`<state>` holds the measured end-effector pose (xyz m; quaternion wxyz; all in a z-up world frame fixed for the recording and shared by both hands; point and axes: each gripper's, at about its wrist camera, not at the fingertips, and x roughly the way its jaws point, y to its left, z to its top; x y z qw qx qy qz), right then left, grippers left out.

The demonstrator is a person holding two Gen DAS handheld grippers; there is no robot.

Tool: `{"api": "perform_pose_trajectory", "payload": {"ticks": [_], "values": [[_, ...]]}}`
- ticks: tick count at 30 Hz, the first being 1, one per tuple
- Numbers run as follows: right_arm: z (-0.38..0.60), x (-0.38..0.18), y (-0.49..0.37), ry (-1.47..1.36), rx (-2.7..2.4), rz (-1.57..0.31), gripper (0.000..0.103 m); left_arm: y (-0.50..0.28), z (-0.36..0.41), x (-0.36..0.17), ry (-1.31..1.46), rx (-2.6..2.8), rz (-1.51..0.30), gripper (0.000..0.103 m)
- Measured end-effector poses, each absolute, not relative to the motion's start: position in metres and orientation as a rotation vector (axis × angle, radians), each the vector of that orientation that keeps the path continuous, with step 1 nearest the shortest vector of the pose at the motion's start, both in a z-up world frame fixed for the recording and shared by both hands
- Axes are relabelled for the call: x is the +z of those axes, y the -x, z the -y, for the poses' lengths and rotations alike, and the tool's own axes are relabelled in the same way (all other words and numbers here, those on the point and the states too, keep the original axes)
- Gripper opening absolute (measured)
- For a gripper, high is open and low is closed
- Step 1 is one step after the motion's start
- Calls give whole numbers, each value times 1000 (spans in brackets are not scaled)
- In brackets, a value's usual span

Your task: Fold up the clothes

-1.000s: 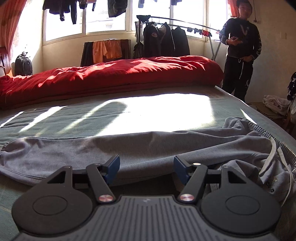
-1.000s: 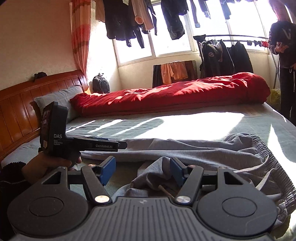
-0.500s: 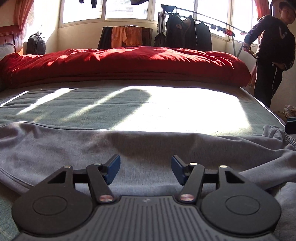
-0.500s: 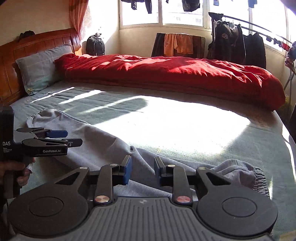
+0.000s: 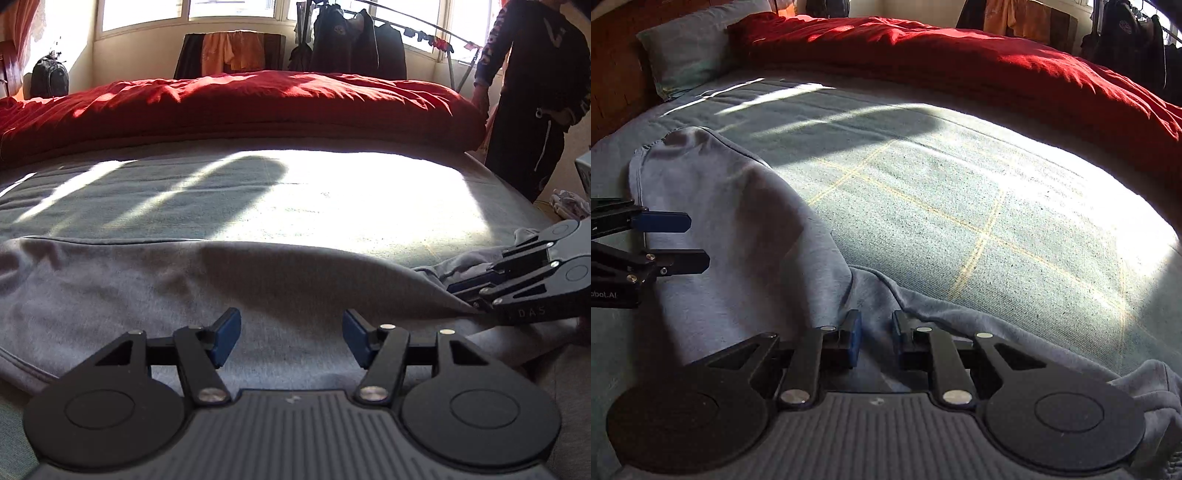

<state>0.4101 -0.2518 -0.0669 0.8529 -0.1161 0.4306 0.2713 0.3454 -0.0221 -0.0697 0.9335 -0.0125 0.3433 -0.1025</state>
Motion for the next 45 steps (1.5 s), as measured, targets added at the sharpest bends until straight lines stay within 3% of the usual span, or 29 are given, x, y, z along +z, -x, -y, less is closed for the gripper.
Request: {"api": "perform_pose_trajectory", "payload": {"ticks": [4, 9, 15, 21, 36, 45], "values": [[248, -74, -389, 250, 608, -925, 13, -361, 37, -78, 13, -242, -732, 61], [256, -64, -395, 204, 634, -967, 14, -364, 49, -100, -30, -232, -801, 62], [256, -24, -407, 452, 701, -774, 27, -364, 46, -97, -19, -227, -820, 63], [248, -45, -444, 527, 853, -815, 38, -356, 40, -89, 1, -210, -814, 63], [258, -79, -469, 473, 921, -851, 38, -333, 22, -77, 53, -165, -784, 63], [243, -73, -444, 601, 884, -836, 9, -327, 22, -74, 67, -154, -767, 63]]}}
